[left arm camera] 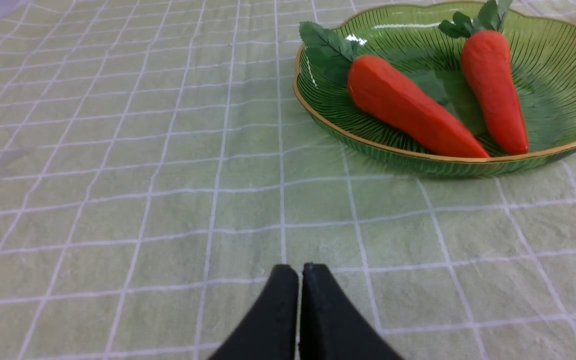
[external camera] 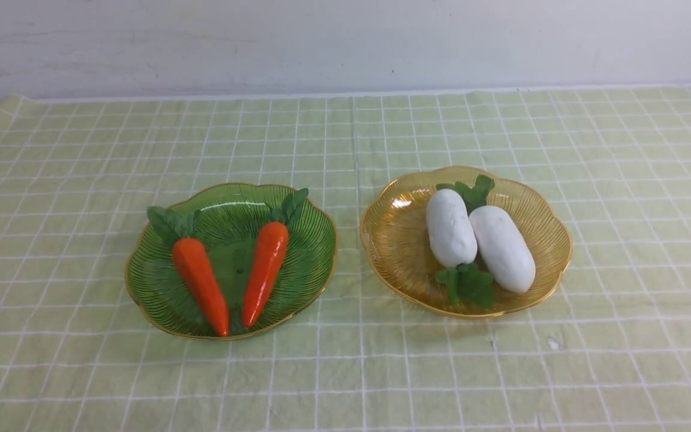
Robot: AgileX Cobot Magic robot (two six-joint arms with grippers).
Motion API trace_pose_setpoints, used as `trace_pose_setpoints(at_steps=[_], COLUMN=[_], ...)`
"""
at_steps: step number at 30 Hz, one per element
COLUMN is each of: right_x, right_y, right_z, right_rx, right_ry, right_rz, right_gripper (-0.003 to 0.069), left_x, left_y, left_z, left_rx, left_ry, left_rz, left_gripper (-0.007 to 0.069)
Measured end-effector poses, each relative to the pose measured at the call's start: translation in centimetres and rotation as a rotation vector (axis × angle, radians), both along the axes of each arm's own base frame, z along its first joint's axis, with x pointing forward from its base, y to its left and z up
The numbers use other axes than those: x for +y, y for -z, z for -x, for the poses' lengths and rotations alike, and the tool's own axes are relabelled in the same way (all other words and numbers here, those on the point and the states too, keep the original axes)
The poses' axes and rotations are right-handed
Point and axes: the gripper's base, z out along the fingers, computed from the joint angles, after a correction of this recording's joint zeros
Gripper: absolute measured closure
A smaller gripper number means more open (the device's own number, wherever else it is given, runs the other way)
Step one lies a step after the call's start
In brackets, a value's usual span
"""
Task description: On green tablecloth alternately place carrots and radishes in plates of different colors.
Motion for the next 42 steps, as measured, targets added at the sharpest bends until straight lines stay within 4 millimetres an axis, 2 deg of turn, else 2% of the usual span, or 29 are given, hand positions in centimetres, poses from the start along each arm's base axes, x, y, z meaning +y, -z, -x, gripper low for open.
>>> trace_pose_setpoints(at_steps=[1, 42], right_x=[-0.05, -0.08], right_y=[1.49, 1.49], right_z=[0.04, 0.05], right_rx=[0.057, 0.057], right_ry=[0.013, 0.034], right_rz=[-0.026, -0.104], right_gripper=[0.0673, 0.0673], left_x=[0.00, 0.00], left_y=[0.00, -0.01], left_z=[0.00, 0.00], left_rx=[0.000, -0.001], left_ry=[0.000, 0.000], left_rz=[0.000, 0.000], left_gripper=[0.0632, 0.0632])
